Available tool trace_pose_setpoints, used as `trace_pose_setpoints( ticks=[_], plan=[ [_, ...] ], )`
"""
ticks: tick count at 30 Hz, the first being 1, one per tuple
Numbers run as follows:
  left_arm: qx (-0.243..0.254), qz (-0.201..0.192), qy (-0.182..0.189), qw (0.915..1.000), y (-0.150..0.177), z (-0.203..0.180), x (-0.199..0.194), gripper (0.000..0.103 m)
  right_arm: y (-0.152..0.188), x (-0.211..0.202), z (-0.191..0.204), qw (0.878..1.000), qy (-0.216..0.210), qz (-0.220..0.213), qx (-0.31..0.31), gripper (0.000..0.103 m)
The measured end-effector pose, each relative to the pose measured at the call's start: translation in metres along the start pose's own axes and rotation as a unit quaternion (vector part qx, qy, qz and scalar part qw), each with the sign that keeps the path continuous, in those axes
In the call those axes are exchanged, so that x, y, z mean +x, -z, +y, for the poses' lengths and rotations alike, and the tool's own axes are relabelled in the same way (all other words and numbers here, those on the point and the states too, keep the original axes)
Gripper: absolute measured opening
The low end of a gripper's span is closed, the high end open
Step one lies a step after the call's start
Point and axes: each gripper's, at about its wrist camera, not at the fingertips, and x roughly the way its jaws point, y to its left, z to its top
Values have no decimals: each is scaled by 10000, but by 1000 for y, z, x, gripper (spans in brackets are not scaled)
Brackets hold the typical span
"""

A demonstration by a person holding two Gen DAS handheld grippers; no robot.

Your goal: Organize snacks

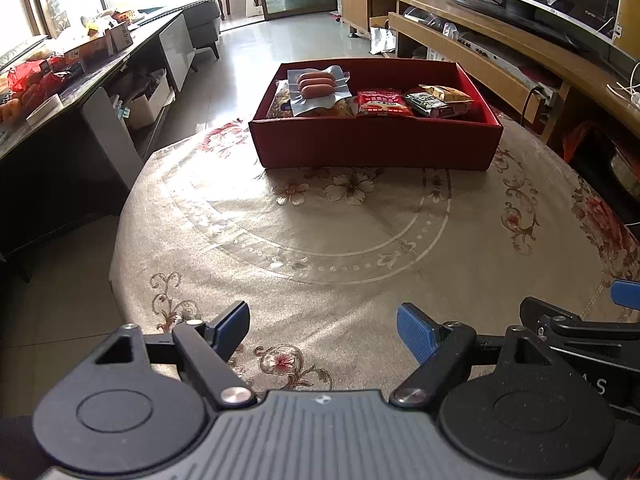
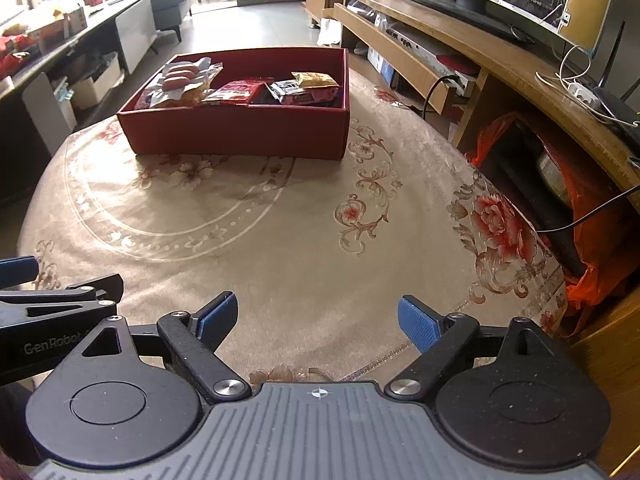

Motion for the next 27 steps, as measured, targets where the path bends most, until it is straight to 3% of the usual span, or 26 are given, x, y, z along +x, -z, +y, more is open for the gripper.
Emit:
trace_pose_setpoints(
  ticks=[27],
  plan=[
    [54,67,-36,10000,4,1,0,77,1,-2,7,9998,111,176,-79,90]
  ],
)
